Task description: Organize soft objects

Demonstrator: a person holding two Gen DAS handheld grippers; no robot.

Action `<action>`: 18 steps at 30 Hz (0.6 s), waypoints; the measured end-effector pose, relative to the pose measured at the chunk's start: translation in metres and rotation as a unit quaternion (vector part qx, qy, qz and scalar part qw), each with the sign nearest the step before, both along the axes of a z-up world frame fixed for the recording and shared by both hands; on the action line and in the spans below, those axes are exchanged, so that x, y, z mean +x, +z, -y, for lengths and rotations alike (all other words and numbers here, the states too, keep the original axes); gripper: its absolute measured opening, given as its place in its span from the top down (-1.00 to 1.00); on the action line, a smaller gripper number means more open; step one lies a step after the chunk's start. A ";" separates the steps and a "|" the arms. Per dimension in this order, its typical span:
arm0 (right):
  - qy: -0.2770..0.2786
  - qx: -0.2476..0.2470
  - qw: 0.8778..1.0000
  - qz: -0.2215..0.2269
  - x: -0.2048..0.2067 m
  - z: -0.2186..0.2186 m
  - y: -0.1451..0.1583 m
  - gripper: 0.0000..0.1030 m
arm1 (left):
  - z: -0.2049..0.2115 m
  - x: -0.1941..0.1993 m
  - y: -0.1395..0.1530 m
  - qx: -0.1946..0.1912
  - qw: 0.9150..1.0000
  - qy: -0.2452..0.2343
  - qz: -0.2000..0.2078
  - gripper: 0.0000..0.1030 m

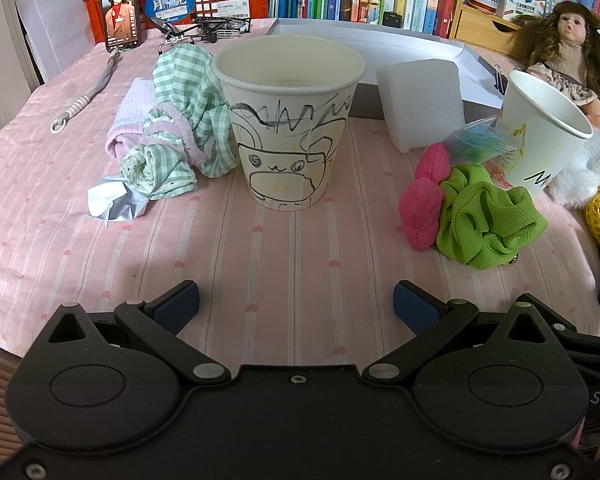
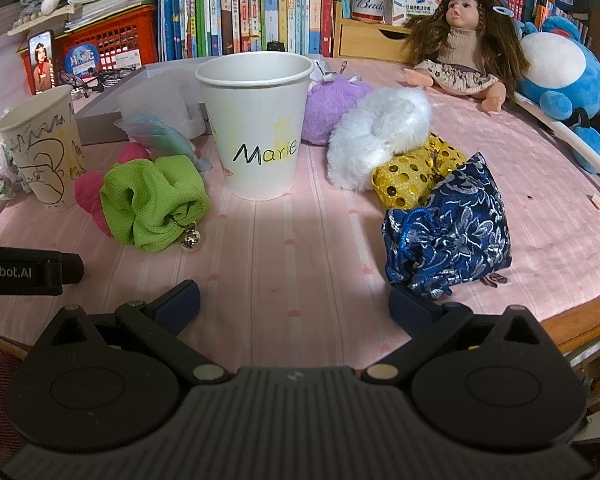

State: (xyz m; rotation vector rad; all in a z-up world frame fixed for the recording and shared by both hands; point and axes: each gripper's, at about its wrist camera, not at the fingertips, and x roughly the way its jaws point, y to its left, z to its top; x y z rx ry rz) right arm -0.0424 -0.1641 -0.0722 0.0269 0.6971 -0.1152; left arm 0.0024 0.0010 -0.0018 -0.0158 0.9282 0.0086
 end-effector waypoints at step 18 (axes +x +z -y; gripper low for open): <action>0.010 -0.003 1.000 0.019 -0.003 0.001 -0.001 -1.00 | -0.007 -0.016 -0.005 0.007 0.998 -0.036 0.052 -1.00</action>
